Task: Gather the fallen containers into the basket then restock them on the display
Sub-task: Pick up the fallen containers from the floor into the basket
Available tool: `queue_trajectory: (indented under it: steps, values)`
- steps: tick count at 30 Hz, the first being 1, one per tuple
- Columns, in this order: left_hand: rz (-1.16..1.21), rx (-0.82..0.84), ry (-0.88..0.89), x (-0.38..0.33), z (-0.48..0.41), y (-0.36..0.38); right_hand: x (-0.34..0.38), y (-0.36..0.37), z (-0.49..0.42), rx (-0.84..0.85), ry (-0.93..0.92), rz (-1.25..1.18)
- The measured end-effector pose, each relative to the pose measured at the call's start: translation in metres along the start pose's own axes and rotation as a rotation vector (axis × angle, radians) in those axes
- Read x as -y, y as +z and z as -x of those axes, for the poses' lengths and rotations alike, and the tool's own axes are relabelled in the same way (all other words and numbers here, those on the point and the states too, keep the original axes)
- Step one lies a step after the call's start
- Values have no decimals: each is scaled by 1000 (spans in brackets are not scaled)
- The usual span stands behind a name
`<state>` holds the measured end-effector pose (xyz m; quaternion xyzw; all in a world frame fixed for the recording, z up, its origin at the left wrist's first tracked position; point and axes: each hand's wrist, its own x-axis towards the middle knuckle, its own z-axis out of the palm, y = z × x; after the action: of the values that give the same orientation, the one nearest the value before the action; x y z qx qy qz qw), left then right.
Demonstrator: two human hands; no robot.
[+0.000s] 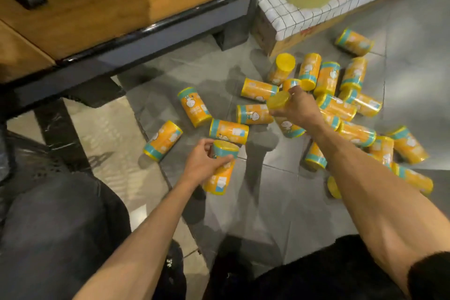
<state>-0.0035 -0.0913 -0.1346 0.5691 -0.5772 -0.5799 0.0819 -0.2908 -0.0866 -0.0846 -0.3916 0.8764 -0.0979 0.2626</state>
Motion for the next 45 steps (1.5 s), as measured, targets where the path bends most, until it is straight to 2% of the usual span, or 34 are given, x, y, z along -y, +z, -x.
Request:
queue_trajectory:
  steps: [4,8,14,21,27,30,35,39,45]
  values:
    - [27,-141,132,-54,-1,-42,58,-32,-1,-29,-169,-65]
    - [-45,-252,183,-95,7,-94,117,-60,8,-15,-367,-142]
    - [-131,-412,218,-122,49,-175,194,-82,30,-60,-632,-257]
    - [-117,-623,274,-146,129,-256,284,-101,78,27,-864,-332]
    - [-117,-810,252,-137,214,-306,353,-101,135,135,-1054,-393]
    - [-218,-854,169,-132,260,-334,381,-98,168,229,-1164,-364]
    - [-346,-932,104,-114,323,-387,429,-84,222,290,-1275,-338]
    - [-345,-907,17,-78,344,-427,463,-67,259,325,-1291,-361]
    - [-374,-869,16,-4,336,-486,512,-15,300,344,-1283,-293]
